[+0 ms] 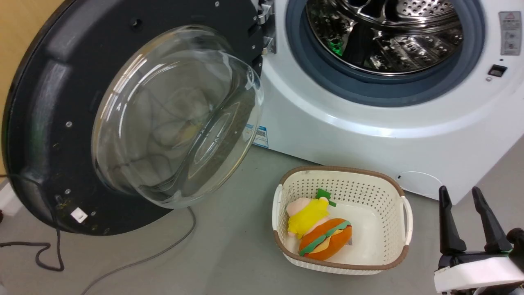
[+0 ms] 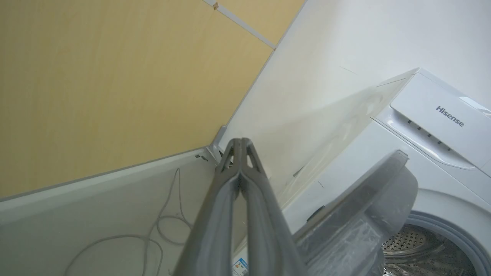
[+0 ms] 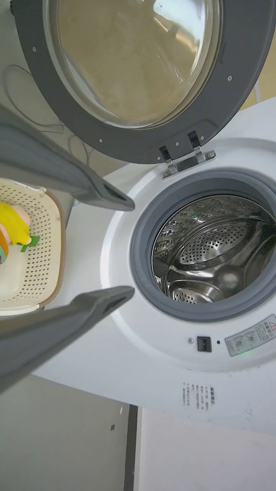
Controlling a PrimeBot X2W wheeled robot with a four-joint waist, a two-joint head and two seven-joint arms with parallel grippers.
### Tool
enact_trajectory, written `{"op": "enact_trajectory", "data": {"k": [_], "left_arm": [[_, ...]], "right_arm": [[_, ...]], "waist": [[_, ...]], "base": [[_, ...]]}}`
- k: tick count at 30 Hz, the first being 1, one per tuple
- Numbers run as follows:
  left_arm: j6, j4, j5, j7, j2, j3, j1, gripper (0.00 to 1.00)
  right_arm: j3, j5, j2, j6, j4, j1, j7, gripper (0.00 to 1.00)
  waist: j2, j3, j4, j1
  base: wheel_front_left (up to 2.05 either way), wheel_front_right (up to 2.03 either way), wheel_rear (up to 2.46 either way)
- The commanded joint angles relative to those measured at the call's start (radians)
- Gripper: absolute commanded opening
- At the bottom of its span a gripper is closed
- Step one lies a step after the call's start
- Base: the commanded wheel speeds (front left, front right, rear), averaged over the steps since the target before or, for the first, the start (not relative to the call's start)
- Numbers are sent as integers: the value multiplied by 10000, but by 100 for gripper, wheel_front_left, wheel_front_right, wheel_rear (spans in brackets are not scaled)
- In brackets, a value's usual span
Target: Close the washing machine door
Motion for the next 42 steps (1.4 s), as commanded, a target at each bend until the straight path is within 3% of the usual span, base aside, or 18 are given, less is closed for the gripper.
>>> {"op": "enact_trajectory", "data": {"k": [1, 7, 15, 26, 32, 42], "left_arm": [[-96, 267, -377, 384, 196, 40, -191, 0], [-590, 753, -1521, 2114, 468, -192, -10, 0], [-900, 861, -2448, 3774, 852, -425, 669, 0], [-1158, -850, -3673, 5947, 1005, -1601, 1807, 0], [-1253, -3092, -5021, 7074, 588, -2686, 2952, 0], [-1272, -3775, -5629, 7083, -884, -4880, 2982, 0]], "right_arm": [[-61, 113, 26, 6, 5, 66, -125, 100], [-144, 206, 28, 6, 9, 73, -271, 100], [-301, 310, 31, 7, -54, 49, -438, 100], [-476, 610, 35, 7, -42, 163, -689, 100], [-602, 820, 37, 8, -99, 230, -856, 100], [-365, 641, 38, 8, -121, 55, -889, 100]], "waist": [[0, 39, 91, 0], [0, 125, 298, 0], [0, 274, 583, 0], [0, 283, 1289, 0], [0, 375, 1547, 0], [0, 416, 653, 0]], "base": [[0, 0, 0], [0, 0, 0], [0, 0, 0], [0, 0, 0], [0, 0, 0], [0, 0, 0]]}}
